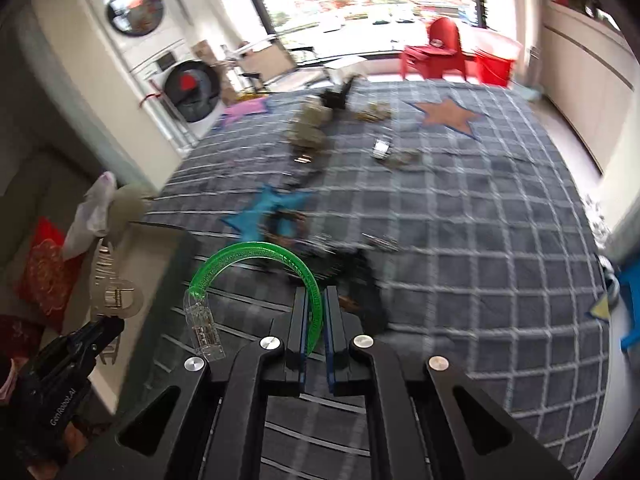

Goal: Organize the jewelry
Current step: 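Carry the hair claw and green bangle with both tools over the white box, then open both tools to drop the claw and bangle into the box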

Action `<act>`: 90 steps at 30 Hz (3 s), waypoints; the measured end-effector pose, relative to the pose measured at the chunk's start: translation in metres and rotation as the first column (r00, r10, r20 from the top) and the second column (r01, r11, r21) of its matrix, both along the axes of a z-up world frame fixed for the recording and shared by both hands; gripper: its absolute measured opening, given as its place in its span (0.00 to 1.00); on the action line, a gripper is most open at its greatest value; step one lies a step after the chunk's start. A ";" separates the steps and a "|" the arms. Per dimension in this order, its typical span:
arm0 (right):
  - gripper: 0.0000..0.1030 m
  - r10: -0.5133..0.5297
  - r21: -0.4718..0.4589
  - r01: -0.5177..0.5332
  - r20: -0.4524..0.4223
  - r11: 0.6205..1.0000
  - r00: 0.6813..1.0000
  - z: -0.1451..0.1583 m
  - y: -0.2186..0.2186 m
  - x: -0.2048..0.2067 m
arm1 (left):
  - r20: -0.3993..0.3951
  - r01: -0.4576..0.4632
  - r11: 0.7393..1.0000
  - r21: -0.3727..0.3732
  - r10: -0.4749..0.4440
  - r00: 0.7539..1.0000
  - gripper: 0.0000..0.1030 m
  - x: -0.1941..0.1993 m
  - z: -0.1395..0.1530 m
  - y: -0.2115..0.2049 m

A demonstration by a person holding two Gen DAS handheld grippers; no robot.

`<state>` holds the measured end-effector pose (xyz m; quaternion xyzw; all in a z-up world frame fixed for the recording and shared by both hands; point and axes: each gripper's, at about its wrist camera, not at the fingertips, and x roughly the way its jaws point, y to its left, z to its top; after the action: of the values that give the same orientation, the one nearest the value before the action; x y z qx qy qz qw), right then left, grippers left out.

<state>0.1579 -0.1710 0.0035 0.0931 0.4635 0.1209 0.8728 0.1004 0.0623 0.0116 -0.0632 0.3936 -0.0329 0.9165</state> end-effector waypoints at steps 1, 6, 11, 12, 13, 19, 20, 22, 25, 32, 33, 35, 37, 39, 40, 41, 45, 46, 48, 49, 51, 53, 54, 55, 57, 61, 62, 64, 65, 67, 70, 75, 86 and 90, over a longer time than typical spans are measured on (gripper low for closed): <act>0.07 0.015 0.000 -0.015 0.004 1.000 1.000 0.003 0.010 0.003 | 0.004 -0.019 1.000 0.002 0.019 1.000 0.11 0.001 0.002 0.011; 0.07 0.105 0.009 -0.105 0.019 0.994 0.994 0.016 0.064 0.018 | 0.004 -0.105 0.994 0.008 0.105 0.994 0.11 0.008 0.002 0.061; 0.07 0.198 -0.005 -0.198 0.015 0.980 0.980 0.018 0.126 0.036 | -0.007 -0.174 0.984 0.037 0.175 0.985 0.11 0.024 -0.007 0.103; 0.07 0.214 -0.008 -0.214 0.010 0.977 0.977 0.016 0.138 0.040 | -0.019 -0.183 0.982 0.037 0.184 0.983 0.11 0.029 -0.010 0.111; 0.07 0.225 -0.012 -0.225 0.005 0.974 0.974 0.015 0.149 0.044 | -0.032 -0.194 0.980 0.038 0.195 0.980 0.11 0.034 -0.015 0.119; 0.07 0.264 -0.019 -0.265 -0.061 0.964 0.963 -0.015 0.204 0.073 | -0.125 -0.222 0.972 0.071 0.230 0.965 0.11 0.067 -0.054 0.147; 0.07 0.264 -0.029 -0.267 -0.072 0.963 0.962 -0.021 0.211 0.078 | -0.144 -0.230 0.970 0.075 0.239 0.960 0.11 0.073 -0.062 0.151; 0.07 0.262 -0.049 -0.268 -0.097 0.962 0.960 -0.034 0.223 0.086 | -0.165 -0.240 0.968 0.080 0.250 0.954 0.11 0.080 -0.072 0.155; 0.07 0.256 -0.076 -0.267 -0.127 0.961 0.958 -0.051 0.234 0.096 | -0.196 -0.237 0.966 0.102 0.253 0.947 0.11 0.090 -0.086 0.155; 0.07 0.242 -0.129 -0.266 -0.175 0.955 0.954 -0.082 0.243 0.109 | -0.233 -0.245 0.962 0.120 0.267 0.935 0.11 0.101 -0.108 0.155; 0.07 0.240 -0.133 -0.266 -0.183 0.955 0.953 -0.086 0.244 0.110 | -0.226 -0.243 0.961 0.130 0.268 0.937 0.11 0.101 -0.108 0.154; 0.07 0.236 -0.134 -0.265 -0.196 0.955 0.952 -0.091 0.244 0.112 | -0.223 -0.240 0.961 0.137 0.266 0.938 0.11 0.102 -0.108 0.153; 0.07 0.240 -0.142 -0.269 -0.188 0.953 0.952 -0.091 0.245 0.110 | -0.223 -0.236 0.961 0.145 0.265 0.938 0.12 0.101 -0.108 0.153; 0.08 0.249 -0.148 -0.279 -0.192 0.949 0.949 -0.092 0.247 0.110 | -0.221 -0.235 0.960 0.151 0.264 0.939 0.12 0.101 -0.108 0.152; 0.08 0.249 -0.147 -0.279 -0.194 0.949 0.949 -0.093 0.249 0.109 | -0.220 -0.235 0.960 0.152 0.265 0.939 0.12 0.101 -0.107 0.152; 0.08 0.248 -0.146 -0.278 -0.194 0.949 0.949 -0.092 0.249 0.109 | -0.221 -0.236 0.959 0.154 0.266 0.938 0.12 0.101 -0.107 0.152; 0.25 0.253 -0.124 -0.281 -0.200 0.952 0.947 -0.088 0.247 0.109 | -0.227 -0.244 0.957 0.155 0.275 0.934 0.12 0.101 -0.107 0.151; 0.41 0.251 -0.126 -0.277 -0.190 0.953 0.949 -0.084 0.246 0.108 | -0.229 -0.245 0.957 0.154 0.276 0.934 0.12 0.101 -0.107 0.152; 0.53 0.253 -0.119 -0.274 -0.164 0.954 0.953 -0.074 0.244 0.106 | -0.230 -0.244 0.957 0.157 0.276 0.933 0.12 0.100 -0.106 0.152; 0.55 0.245 -0.129 -0.266 -0.155 0.955 0.957 -0.068 0.241 0.104 | -0.229 -0.243 0.956 0.163 0.276 0.933 0.14 0.100 -0.106 0.151; 0.55 0.237 -0.130 -0.255 -0.141 0.958 0.961 -0.059 0.236 0.101 | -0.214 -0.253 0.949 0.190 0.291 0.932 0.88 0.097 -0.103 0.148; 0.55 0.226 -0.118 -0.242 -0.129 0.963 0.965 -0.051 0.228 0.097 | -0.157 -0.276 0.937 0.215 0.312 0.937 1.00 0.092 -0.096 0.146; 0.56 0.218 -0.115 -0.233 -0.128 0.966 0.968 -0.048 0.224 0.096 | -0.127 -0.270 0.936 0.223 0.303 0.945 1.00 0.090 -0.090 0.142; 0.56 0.210 -0.109 -0.224 -0.125 0.968 0.970 -0.046 0.219 0.094 | -0.125 -0.263 0.938 0.224 0.295 0.947 1.00 0.090 -0.089 0.141; 0.56 0.201 -0.100 -0.214 -0.127 0.972 0.971 -0.045 0.212 0.090 | -0.131 -0.247 0.943 0.224 0.280 0.951 1.00 0.089 -0.088 0.136; 0.57 0.182 -0.079 -0.192 -0.124 0.978 0.976 -0.040 0.194 0.081 | -0.129 -0.238 0.947 0.216 0.270 0.954 1.00 0.081 -0.084 0.131; 0.59 0.177 -0.076 -0.187 -0.124 0.979 0.976 -0.040 0.191 0.079 | -0.129 -0.236 0.948 0.215 0.267 0.955 1.00 0.078 -0.083 0.129; 0.66 0.167 -0.062 -0.176 -0.125 0.982 0.978 -0.038 0.180 0.071 | -0.125 -0.231 0.949 0.213 0.261 0.957 1.00 0.071 -0.078 0.125; 0.67 0.165 -0.057 -0.173 -0.125 0.983 0.978 -0.037 0.176 0.068 | -0.122 -0.225 0.952 0.209 0.254 0.960 1.00 0.067 -0.074 0.122; 0.71 0.159 -0.048 -0.166 -0.125 0.985 0.979 -0.035 0.165 0.059 | -0.118 -0.214 0.956 0.201 0.241 0.963 1.00 0.060 -0.068 0.118; 0.77 0.144 -0.032 -0.149 -0.114 0.988 0.983 -0.031 0.148 0.046 | -0.110 -0.212 0.953 0.215 0.240 0.965 1.00 0.049 -0.061 0.108; 0.78 0.134 -0.023 -0.137 -0.106 0.990 0.985 -0.026 0.121 0.025 | -0.106 -0.217 0.953 0.210 0.243 0.964 1.00 0.031 -0.054 0.097; 0.80 0.014 -0.034 -0.018 -0.104 0.999 0.994 -0.031 0.036 -0.012 | -0.083 -0.141 0.981 0.131 0.152 0.985 1.00 0.009 -0.033 0.060; 0.84 -0.026 -0.040 0.022 -0.100 0.999 0.995 -0.034 0.007 -0.021 | -0.075 -0.080 0.991 0.112 0.088 0.993 1.00 0.006 -0.023 0.031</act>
<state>0.1373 -0.1637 -0.0305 0.0876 0.5081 0.0965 0.8514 0.1060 0.0937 -0.0117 -0.0311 0.4279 0.0298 0.9028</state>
